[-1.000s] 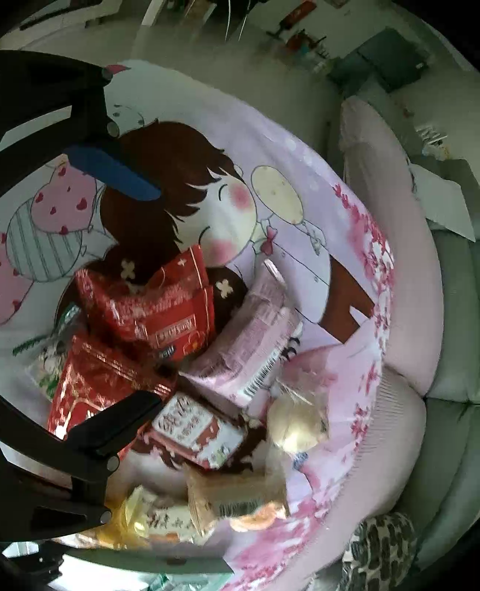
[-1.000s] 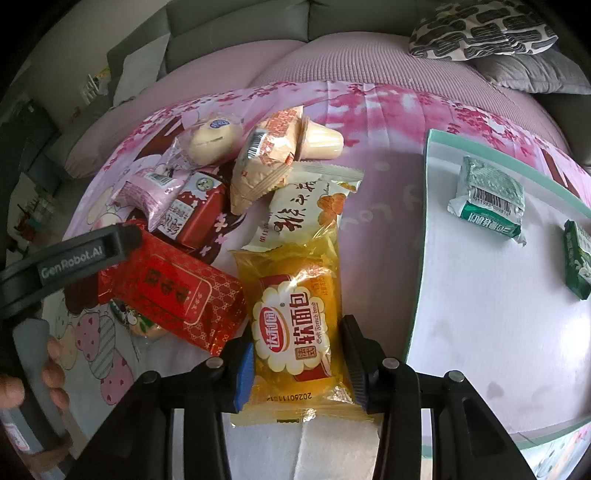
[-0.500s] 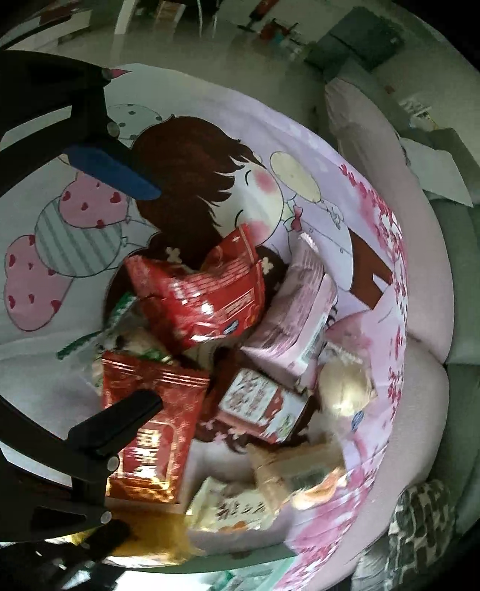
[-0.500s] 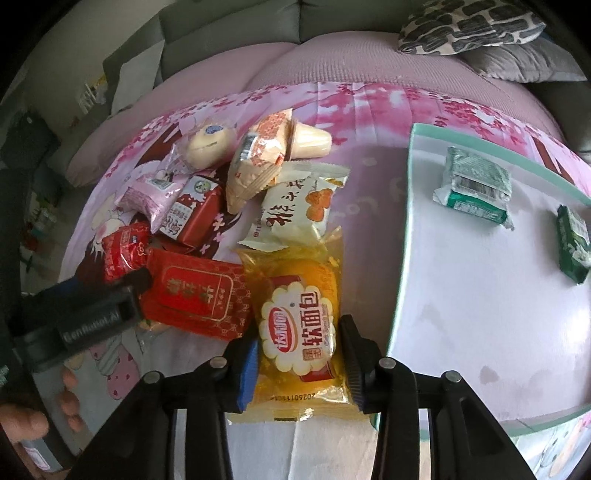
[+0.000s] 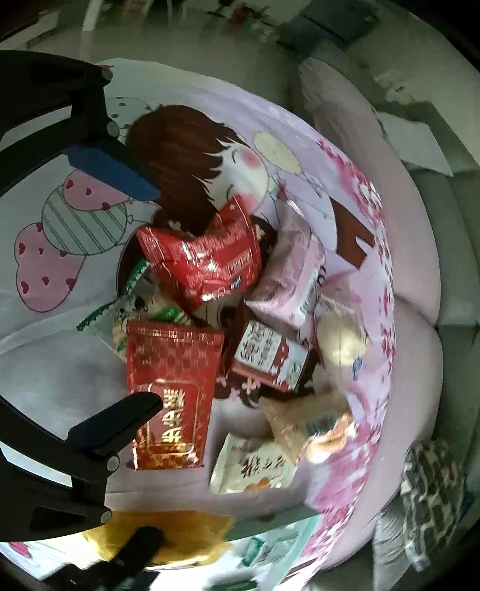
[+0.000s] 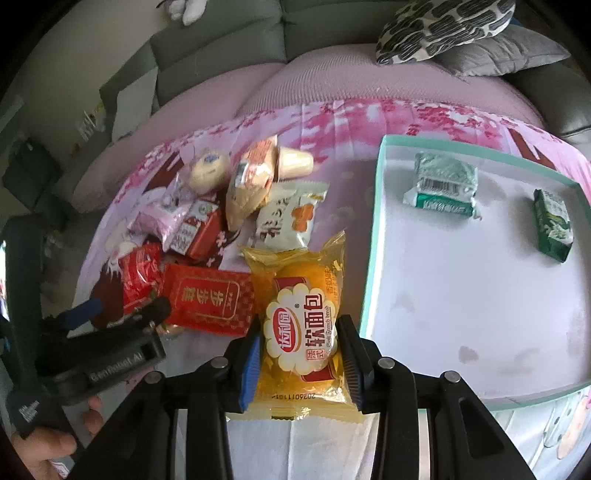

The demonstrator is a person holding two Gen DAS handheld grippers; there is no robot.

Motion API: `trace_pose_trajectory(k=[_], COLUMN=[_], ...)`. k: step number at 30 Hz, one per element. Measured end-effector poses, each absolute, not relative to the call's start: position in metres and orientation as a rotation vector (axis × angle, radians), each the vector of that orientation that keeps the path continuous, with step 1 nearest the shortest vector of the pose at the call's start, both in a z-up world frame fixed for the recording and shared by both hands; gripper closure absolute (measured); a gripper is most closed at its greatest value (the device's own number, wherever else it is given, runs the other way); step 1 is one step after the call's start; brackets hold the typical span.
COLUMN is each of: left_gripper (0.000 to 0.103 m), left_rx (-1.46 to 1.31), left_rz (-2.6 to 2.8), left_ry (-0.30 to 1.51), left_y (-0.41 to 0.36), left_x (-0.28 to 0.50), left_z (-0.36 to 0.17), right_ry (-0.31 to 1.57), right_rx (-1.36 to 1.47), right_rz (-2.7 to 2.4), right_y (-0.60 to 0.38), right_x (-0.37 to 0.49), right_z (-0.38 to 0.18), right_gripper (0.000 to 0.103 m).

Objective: Organize snacks

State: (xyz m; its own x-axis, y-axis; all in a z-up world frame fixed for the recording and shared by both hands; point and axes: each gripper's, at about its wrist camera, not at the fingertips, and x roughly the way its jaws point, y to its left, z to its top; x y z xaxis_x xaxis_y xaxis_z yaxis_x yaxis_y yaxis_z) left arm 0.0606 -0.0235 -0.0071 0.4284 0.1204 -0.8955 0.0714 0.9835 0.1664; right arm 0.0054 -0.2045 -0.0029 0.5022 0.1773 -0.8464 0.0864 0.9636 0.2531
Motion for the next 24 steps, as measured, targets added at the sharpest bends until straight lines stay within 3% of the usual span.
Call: trace_pose_trajectory(k=[15, 24], left_gripper=[0.0, 0.0], left_rx=[0.513, 0.586], left_rz=[-0.063, -0.037], left_ry=[1.176, 1.059], left_y=[-0.075, -0.086], left_x=[0.051, 0.054], left_z=[-0.042, -0.026], right_ry=[1.002, 1.003], right_rx=[0.349, 0.387], right_rz=[0.049, 0.035], right_y=[-0.224, -0.235], right_x=[0.0, 0.0], right_z=[0.012, 0.011], right_gripper=[0.062, 0.062])
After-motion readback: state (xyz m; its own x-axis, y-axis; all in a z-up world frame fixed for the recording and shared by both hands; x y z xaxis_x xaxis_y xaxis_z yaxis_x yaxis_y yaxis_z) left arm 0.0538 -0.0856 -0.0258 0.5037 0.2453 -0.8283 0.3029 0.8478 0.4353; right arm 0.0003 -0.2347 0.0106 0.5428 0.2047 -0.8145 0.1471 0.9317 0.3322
